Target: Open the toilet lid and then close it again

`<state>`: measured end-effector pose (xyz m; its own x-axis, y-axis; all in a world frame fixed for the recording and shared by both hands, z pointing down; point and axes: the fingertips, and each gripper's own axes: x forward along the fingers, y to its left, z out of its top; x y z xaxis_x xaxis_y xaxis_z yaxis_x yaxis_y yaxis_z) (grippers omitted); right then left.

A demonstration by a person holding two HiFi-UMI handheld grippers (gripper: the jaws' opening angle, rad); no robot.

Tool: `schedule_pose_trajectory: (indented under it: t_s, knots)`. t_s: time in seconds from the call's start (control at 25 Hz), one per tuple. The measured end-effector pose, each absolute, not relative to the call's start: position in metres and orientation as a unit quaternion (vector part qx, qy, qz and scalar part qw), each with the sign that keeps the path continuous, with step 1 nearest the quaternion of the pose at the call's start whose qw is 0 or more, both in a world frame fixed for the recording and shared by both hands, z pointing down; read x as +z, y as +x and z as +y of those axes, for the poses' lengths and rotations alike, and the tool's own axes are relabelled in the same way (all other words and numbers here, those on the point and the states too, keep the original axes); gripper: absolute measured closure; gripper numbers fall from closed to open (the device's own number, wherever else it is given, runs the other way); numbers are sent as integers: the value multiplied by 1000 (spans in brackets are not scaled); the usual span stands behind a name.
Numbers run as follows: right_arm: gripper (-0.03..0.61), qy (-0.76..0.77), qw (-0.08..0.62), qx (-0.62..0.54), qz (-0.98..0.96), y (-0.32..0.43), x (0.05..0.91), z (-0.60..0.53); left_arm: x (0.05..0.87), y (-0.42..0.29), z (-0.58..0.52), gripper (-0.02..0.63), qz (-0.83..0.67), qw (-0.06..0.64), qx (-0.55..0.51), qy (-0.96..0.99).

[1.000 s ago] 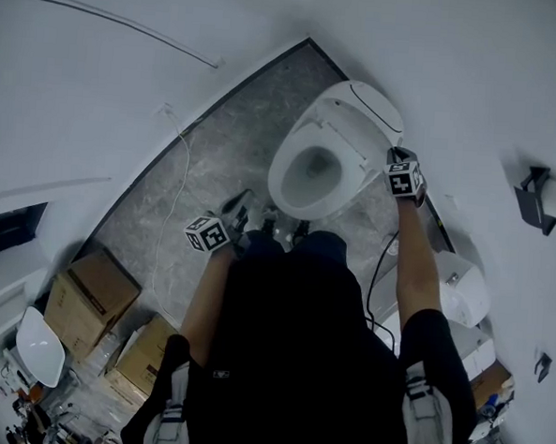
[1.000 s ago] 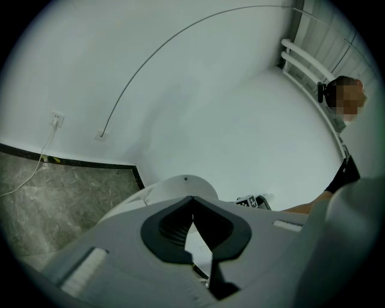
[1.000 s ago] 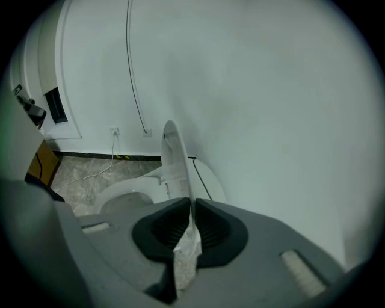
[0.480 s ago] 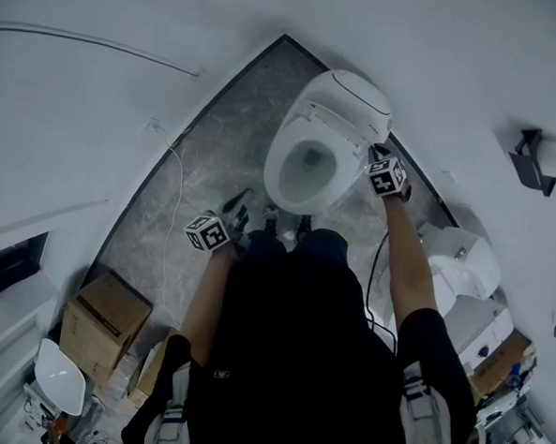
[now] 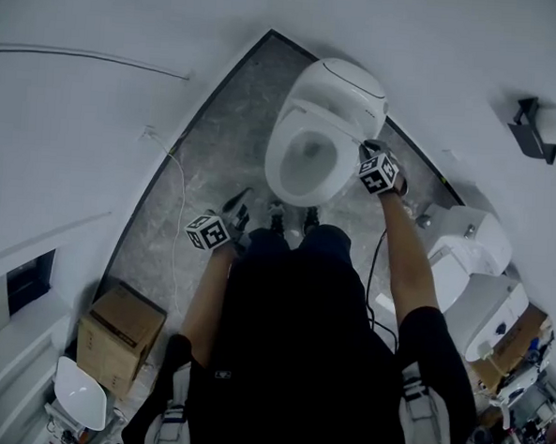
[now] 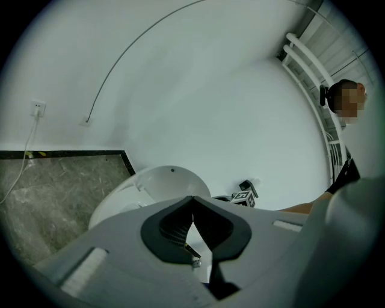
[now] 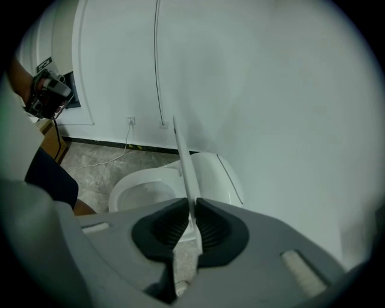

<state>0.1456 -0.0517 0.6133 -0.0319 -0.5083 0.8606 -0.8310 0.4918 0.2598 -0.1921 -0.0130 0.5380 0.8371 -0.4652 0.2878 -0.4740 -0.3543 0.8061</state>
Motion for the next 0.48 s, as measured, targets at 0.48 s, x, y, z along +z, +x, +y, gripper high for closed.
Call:
schedule_pose_trajectory:
  t_s: [0.48]
  knots:
    - [532,488,505,155,-695,120,626,-29,563,-191,-11,603,-242,502,38,829]
